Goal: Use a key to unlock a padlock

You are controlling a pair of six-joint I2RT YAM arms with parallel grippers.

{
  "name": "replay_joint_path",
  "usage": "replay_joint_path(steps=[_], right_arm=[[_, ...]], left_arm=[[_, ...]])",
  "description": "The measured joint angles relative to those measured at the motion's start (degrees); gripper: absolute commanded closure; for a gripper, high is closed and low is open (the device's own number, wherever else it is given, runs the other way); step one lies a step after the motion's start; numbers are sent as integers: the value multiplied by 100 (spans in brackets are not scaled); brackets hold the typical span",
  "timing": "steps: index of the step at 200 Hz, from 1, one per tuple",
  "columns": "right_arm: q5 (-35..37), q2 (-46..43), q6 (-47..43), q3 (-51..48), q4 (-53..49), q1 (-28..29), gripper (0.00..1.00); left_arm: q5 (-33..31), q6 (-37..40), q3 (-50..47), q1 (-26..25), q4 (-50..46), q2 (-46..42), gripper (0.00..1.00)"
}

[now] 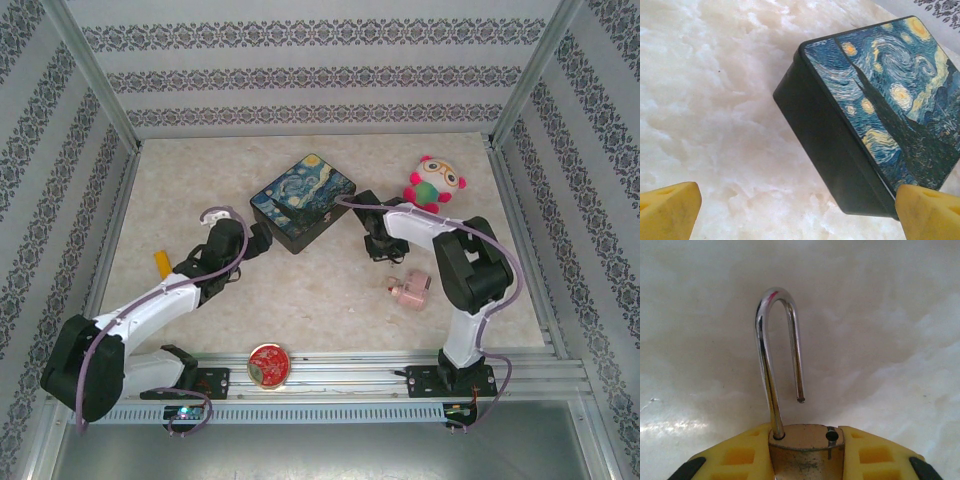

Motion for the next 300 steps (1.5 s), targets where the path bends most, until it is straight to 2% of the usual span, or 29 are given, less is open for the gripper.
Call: replay_joint_path(steps=[25, 52, 88, 126, 167, 207, 230, 262, 284, 300], right_arm=[[-7, 157, -2, 146, -76, 94, 85], [42, 297, 0, 304, -221, 166, 72], [55, 339, 9, 345, -256, 179, 60], [-63, 313, 13, 345, -227, 177, 57], [-946, 153, 17, 334, 190, 284, 56], [-1233, -245, -28, 376, 280, 267, 51], [-1416, -444, -133, 605, 356, 42, 49], [-2057, -531, -254, 1003, 769, -459, 48], [-2529, -402, -295, 1399, 1088, -754, 42], [-2769, -111, -330, 1849, 1259, -909, 42]], left_arm=[[4, -2, -72, 50, -44, -7, 1], [26, -2, -81, 85, -50, -4, 1], [52, -2, -81, 87, -50, 2, 1], [92, -4, -81, 122, -44, 52, 1], [208, -22, -81, 122, -39, 186, 1], [387, -33, -74, 122, -20, 278, 1], [575, -46, 17, 122, 28, 439, 1], [887, -127, 258, 122, 181, 761, 1], [1132, -190, 413, 122, 273, 975, 1], [1279, -216, 538, 122, 313, 1099, 1]])
